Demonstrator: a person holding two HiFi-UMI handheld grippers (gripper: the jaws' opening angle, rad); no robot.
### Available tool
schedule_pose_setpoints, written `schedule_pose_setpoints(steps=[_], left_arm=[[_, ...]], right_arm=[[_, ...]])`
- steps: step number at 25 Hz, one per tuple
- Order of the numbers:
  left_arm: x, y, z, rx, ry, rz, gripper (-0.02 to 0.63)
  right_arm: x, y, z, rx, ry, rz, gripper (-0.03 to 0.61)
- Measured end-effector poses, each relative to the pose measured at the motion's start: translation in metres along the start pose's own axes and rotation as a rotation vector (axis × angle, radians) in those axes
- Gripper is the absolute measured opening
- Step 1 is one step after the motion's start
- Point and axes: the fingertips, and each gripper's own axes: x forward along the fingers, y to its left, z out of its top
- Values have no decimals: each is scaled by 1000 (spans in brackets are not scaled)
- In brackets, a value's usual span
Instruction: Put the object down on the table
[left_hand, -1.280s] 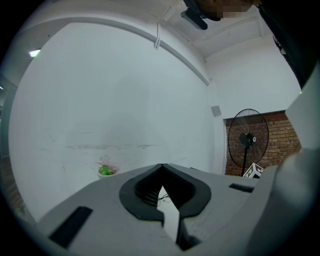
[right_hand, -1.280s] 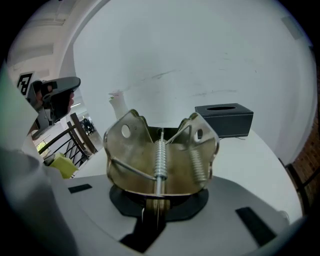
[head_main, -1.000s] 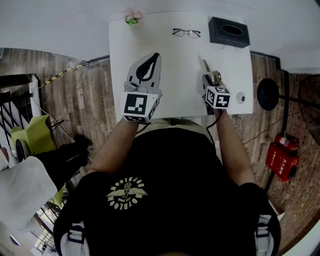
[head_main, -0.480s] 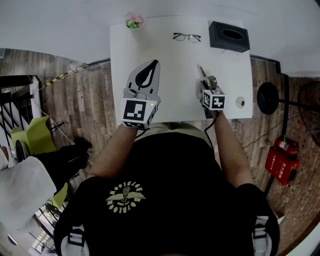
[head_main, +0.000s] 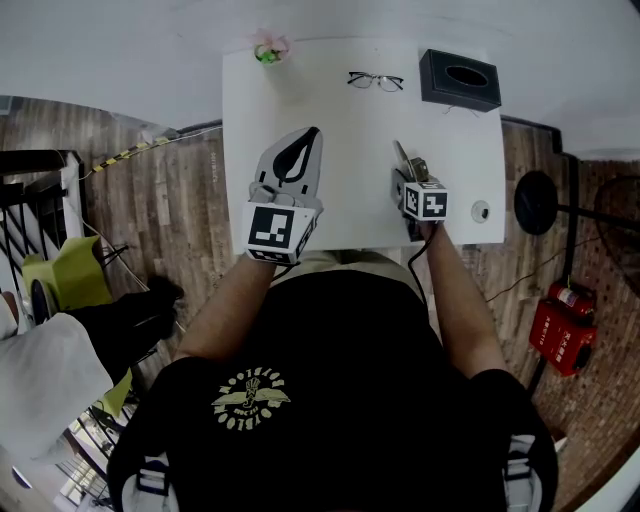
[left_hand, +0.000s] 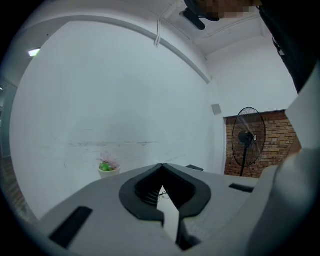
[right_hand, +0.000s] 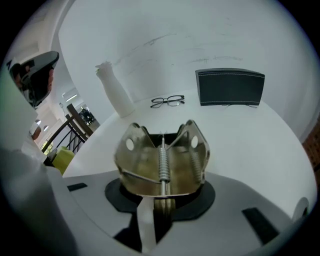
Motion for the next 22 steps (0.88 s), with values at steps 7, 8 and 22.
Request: schedule_pose_setpoints(steps=[7, 8, 22], left_arm=[[1, -2, 7, 4, -11, -2, 6], [1, -2, 7, 8, -9, -1, 6], [-2, -10, 11, 18, -10, -14, 6]], right_arm=[[-6, 0, 1, 2, -13, 16, 196], [-8, -1, 3, 0, -19, 12, 200], [-37, -13, 10, 19, -86, -8, 229]])
